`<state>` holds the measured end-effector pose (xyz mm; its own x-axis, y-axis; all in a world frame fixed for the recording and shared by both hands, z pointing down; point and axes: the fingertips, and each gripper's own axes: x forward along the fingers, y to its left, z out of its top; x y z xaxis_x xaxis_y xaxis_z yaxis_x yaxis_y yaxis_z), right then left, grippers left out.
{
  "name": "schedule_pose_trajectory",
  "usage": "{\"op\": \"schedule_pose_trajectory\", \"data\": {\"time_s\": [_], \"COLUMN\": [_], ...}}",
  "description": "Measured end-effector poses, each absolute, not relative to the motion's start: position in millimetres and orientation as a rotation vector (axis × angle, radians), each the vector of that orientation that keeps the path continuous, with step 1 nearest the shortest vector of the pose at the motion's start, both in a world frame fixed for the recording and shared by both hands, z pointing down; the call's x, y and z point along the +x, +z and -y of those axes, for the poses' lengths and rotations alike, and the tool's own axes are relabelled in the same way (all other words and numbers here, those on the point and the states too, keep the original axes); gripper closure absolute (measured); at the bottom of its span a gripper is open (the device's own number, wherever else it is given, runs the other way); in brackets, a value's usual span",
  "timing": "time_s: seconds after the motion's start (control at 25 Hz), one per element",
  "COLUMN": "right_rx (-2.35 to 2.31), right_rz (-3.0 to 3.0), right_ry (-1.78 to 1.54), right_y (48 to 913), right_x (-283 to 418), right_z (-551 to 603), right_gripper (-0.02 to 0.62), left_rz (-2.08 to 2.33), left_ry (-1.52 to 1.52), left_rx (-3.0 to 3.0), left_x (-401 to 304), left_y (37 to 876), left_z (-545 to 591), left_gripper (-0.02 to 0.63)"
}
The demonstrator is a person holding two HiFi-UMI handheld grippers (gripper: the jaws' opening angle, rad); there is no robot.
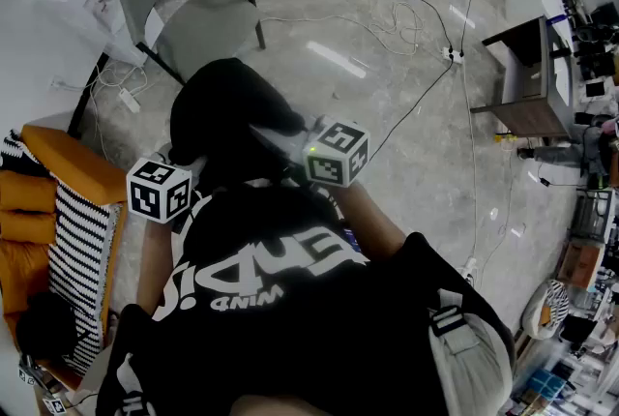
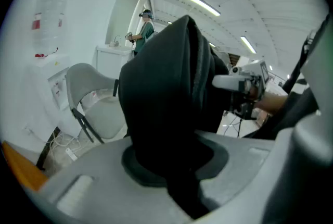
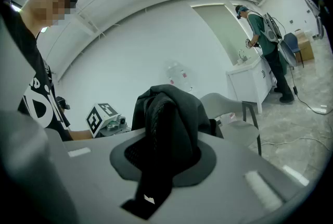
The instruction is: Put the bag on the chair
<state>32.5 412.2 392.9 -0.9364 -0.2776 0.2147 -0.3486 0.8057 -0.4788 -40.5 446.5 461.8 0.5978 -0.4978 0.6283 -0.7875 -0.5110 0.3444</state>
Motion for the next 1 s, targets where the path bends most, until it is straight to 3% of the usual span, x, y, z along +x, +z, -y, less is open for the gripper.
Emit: {"op": "schedule_pose_trajectory", "data": {"time_s": [1.0], "right_rx": [0.696], "right_rz": [2.869], "right_ry": [0.833], "right_y": [398.6], "right_x": [-22.3], "right_z": [-342.2], "right_gripper": [0.522], "left_rz": [0.942], "left_ry": [0.633], "left_rx": [2.288], "left_x": [-95.3], "left_y": [466.5], "left_z": [-370.6], "left_gripper": [0.523]}}
